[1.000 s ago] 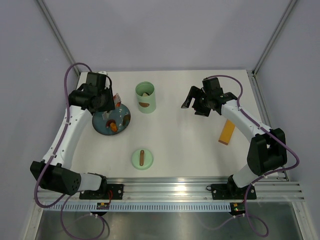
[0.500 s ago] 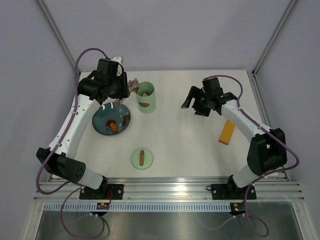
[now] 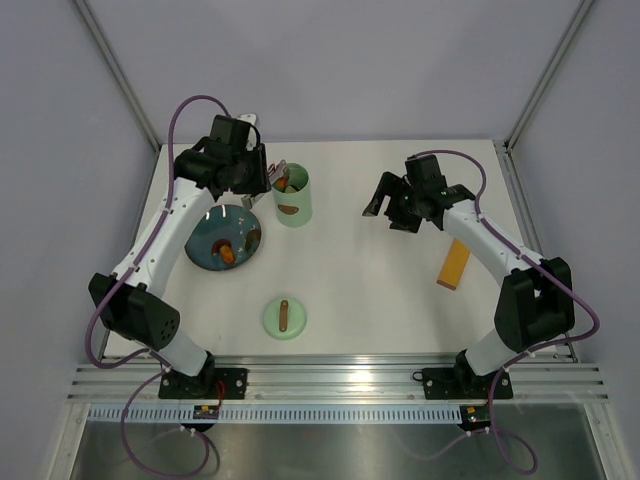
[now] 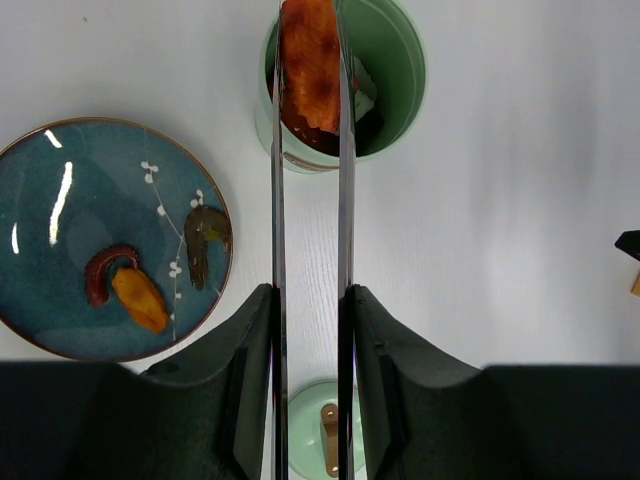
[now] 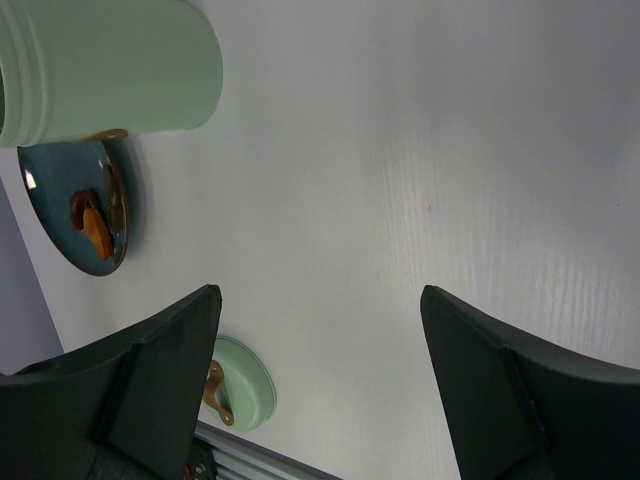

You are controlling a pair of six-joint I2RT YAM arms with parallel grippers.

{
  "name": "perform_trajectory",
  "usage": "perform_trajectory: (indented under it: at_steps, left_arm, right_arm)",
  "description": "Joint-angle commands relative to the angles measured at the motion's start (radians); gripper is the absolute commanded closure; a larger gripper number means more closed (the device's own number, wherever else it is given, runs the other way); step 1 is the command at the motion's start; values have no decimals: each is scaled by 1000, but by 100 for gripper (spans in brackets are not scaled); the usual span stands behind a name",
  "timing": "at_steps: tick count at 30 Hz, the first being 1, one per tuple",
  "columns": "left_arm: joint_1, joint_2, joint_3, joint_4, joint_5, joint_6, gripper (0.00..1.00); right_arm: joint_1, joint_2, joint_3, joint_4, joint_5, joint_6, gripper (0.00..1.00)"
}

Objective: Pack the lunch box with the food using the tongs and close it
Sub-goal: Place the fake food in the packing box.

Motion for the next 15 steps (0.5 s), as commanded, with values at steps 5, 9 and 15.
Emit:
perform_trajectory:
  at_steps: [5, 9, 15]
  left_arm:
    - [-4, -10, 43, 72, 22, -3, 56]
    - [-6, -10, 43, 72, 24, -6, 53]
    - [-7, -16, 51, 70, 24, -4, 63]
  right_arm:
    - [9, -51, 6, -16, 27, -5, 11]
    - [11, -49, 6, -16, 27, -6, 11]
    - [9, -51, 6, -16, 28, -6, 11]
